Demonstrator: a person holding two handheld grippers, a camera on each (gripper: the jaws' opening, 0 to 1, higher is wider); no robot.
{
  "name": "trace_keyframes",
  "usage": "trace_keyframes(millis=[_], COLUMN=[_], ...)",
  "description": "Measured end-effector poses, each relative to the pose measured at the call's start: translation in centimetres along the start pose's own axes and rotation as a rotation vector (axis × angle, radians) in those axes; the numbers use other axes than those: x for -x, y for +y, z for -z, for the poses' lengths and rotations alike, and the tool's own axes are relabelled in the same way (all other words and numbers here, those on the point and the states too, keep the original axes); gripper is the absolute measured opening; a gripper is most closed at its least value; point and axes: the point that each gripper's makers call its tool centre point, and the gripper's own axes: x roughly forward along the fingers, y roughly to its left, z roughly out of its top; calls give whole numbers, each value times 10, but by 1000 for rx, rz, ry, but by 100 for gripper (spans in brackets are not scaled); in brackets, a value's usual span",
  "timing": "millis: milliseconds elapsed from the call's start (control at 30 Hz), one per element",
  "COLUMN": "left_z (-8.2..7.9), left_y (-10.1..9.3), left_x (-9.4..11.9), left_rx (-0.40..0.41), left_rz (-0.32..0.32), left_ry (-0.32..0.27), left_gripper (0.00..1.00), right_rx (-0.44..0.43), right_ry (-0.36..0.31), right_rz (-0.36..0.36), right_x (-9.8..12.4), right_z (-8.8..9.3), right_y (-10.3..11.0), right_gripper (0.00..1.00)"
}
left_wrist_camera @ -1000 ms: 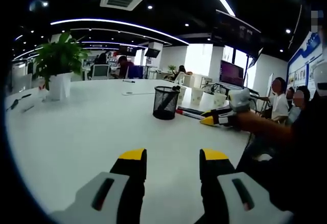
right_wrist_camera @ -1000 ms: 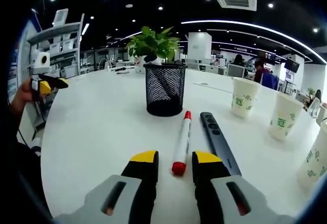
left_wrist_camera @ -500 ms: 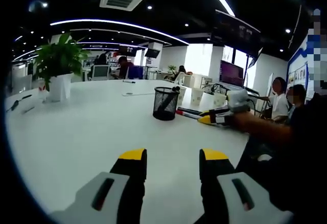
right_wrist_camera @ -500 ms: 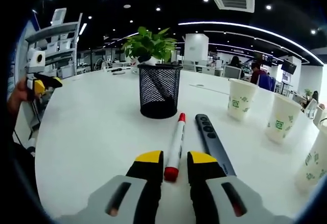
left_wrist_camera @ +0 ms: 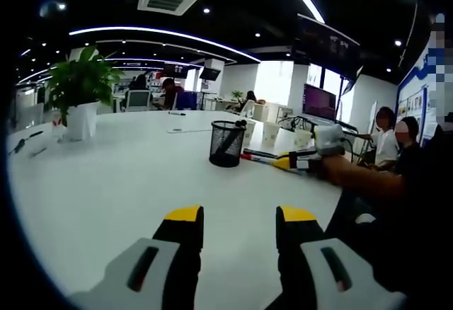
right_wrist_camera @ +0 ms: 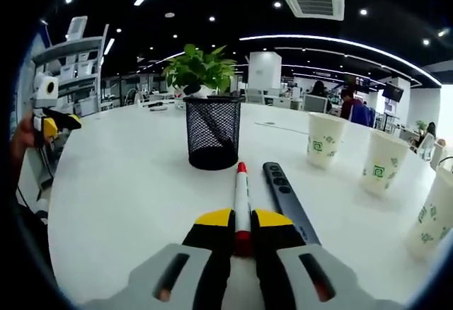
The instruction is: Place the scattered laser pointers and whiteboard markers into the pen holder and stack the scattered paper cups together
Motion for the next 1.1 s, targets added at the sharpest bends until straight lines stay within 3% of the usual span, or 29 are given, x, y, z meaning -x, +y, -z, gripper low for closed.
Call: trace_keyframes(millis=[533, 1100], left_z=[-3, -5], left_y=[-8, -14], left_x=[-2, 0], left_rx=[-6, -8], left_rz=[13, 26], left_ry=[-1, -10], left_gripper=[42, 42], right_rx=[-4, 20], right_ry=[-95, -145], right_rz=[-2, 8], right_x=[9, 20], right_z=[-23, -35], right_y=[1, 6], right_gripper=[14, 14])
